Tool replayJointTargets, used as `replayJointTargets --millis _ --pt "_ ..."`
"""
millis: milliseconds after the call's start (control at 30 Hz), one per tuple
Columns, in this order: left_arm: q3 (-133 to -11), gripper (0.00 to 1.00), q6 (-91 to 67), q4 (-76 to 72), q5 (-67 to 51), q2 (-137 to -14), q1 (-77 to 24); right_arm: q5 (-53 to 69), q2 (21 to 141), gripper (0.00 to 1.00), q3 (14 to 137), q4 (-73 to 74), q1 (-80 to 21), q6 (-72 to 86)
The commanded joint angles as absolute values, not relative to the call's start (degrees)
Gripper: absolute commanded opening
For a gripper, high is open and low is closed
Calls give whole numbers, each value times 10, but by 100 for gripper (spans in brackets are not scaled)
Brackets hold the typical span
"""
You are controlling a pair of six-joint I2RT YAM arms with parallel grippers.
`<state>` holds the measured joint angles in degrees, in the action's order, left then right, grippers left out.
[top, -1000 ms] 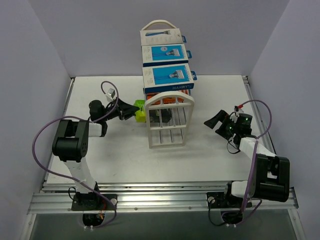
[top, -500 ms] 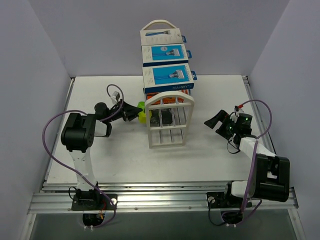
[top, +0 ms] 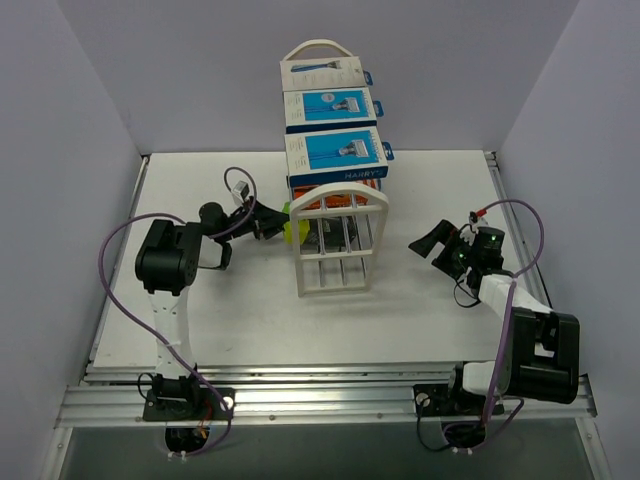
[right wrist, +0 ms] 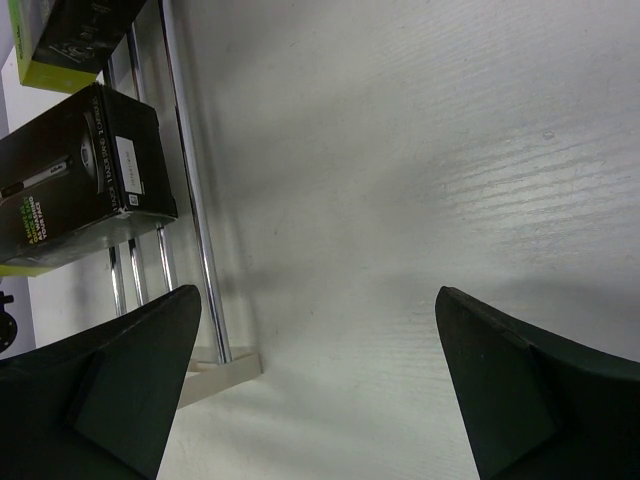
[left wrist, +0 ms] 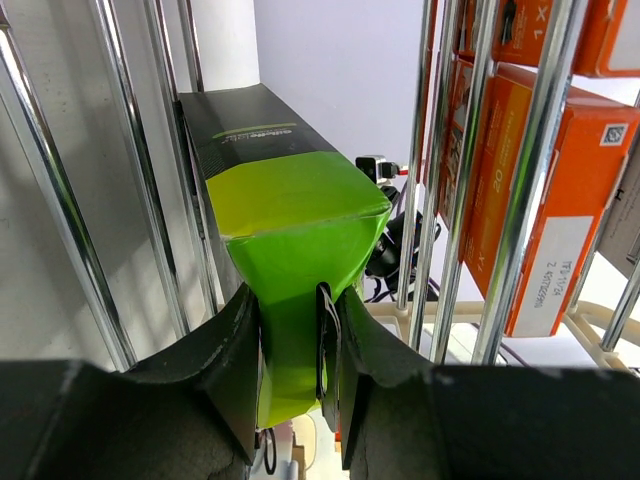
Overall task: Place and organize the shaving razors onto the shelf
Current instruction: Place the shaving razor onto shelf
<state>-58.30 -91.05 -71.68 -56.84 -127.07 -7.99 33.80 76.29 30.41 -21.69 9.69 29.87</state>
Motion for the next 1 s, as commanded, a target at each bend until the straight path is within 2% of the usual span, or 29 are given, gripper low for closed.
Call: replayJointTargets --millis 0,100,167,233,300,333,500,700,967 --pt "-614 10 -926 -843 -565 -1286 -82 333 766 100 319 -226 94 288" --pt "-623 25 -927 -839 -563 -1295 -82 332 769 100 321 -226 94 288" --pt "-626 26 -926 -838 -565 -1303 -81 332 770 100 320 -225 94 288" --pt "-627 34 -923 -830 -567 -1308 -80 332 770 100 321 -225 94 287" --pt "-623 84 -918 -826 -568 -1311 -77 332 770 100 321 -225 94 287" --pt "-622 94 -917 -823 -569 -1312 -74 332 770 100 321 -225 94 287" --pt "-618 94 -897 -792 -581 -1307 -65 335 771 100 320 -225 94 287" --pt "-604 94 -829 -680 -597 -1266 -42 337 771 100 319 -226 94 288" --pt "-636 94 -564 -275 -562 -1169 -36 339 763 100 316 -228 94 288"
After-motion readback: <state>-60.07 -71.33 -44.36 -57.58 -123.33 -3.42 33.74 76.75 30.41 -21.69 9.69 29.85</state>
